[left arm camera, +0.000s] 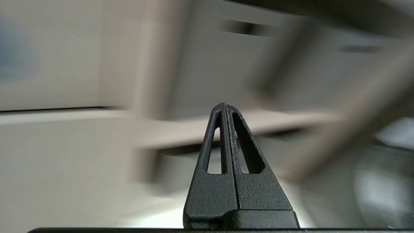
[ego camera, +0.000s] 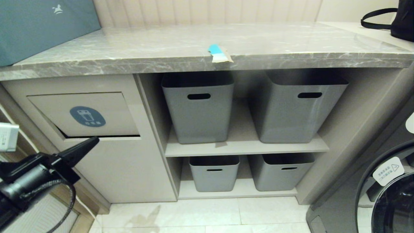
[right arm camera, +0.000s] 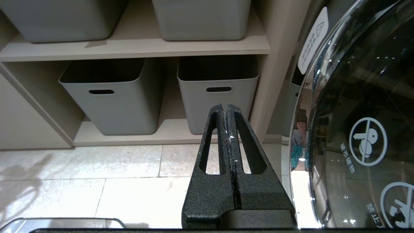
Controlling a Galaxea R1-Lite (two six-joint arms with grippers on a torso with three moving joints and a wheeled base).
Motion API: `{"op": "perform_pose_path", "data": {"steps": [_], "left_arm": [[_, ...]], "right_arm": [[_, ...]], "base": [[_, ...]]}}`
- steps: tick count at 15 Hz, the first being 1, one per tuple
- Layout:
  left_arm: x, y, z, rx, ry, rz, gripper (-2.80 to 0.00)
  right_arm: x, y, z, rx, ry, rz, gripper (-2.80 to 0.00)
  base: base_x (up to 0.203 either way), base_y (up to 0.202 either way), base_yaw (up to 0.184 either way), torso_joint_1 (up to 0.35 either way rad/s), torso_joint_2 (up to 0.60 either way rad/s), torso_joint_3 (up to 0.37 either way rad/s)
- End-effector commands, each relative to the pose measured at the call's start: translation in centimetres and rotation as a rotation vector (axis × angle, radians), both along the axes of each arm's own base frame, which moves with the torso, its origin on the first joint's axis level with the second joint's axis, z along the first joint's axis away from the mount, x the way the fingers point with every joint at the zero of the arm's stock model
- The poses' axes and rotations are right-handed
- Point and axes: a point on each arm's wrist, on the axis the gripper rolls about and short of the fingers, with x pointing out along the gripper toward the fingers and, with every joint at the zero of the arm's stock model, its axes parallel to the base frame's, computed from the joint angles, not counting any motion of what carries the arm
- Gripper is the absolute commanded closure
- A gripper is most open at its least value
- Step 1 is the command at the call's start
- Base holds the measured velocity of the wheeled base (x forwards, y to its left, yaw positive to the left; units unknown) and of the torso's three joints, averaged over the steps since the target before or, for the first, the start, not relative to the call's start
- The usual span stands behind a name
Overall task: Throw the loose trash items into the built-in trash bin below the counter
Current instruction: Pick up the garbage
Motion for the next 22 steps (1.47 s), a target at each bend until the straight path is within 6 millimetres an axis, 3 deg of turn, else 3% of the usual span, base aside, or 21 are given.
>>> {"op": "perform_pose_path", "data": {"steps": [1, 4, 8, 9, 11, 14, 18, 22], "left_arm": [[-1.7, -2.1, 1.8, -0.068, 0.034, -0.148, 0.00], [-2.0, -5.5, 5.5, -0.212, 0.253, -0.362, 0.00], [-3.7, -8.9, 13.8, -0.429, 0.473, -0.562, 0.00], [-4.2, -9.7, 15.9, -0.528, 0.540, -0.599, -2.80], [-4.4, -11.6, 18.5, -0.709, 0.682, -0.628, -2.80], [-2.5, -16.2, 19.6, -0.785, 0.737, -0.558, -2.80], [0.9, -21.3, 18.8, -0.801, 0.788, -0.431, -2.80], [3.4, -23.8, 17.9, -0.822, 0.760, -0.322, -2.80]], "right_arm": [[0.0, 0.0, 0.0, 0.000, 0.001, 0.000, 0.00], [0.0, 0.0, 0.0, 0.000, 0.001, 0.000, 0.00], [0.0, 0.0, 0.0, 0.000, 0.001, -0.001, 0.00], [0.0, 0.0, 0.0, 0.000, 0.001, -0.001, 0.00], [0.0, 0.0, 0.0, 0.000, -0.001, 0.000, 0.00], [0.0, 0.0, 0.0, 0.000, 0.001, -0.001, 0.00], [0.0, 0.0, 0.0, 0.000, 0.001, 0.000, 0.00], [0.0, 0.0, 0.0, 0.000, 0.001, 0.000, 0.00]], "base": [[0.000, 0.000, 0.000, 0.000, 0.00, 0.000], [0.000, 0.000, 0.000, 0.000, 0.00, 0.000], [0.000, 0.000, 0.000, 0.000, 0.00, 0.000], [0.000, 0.000, 0.000, 0.000, 0.00, 0.000], [0.000, 0.000, 0.000, 0.000, 0.00, 0.000], [0.000, 0.000, 0.000, 0.000, 0.00, 0.000], [0.000, 0.000, 0.000, 0.000, 0.00, 0.000], [0.000, 0.000, 0.000, 0.000, 0.00, 0.000]]}}
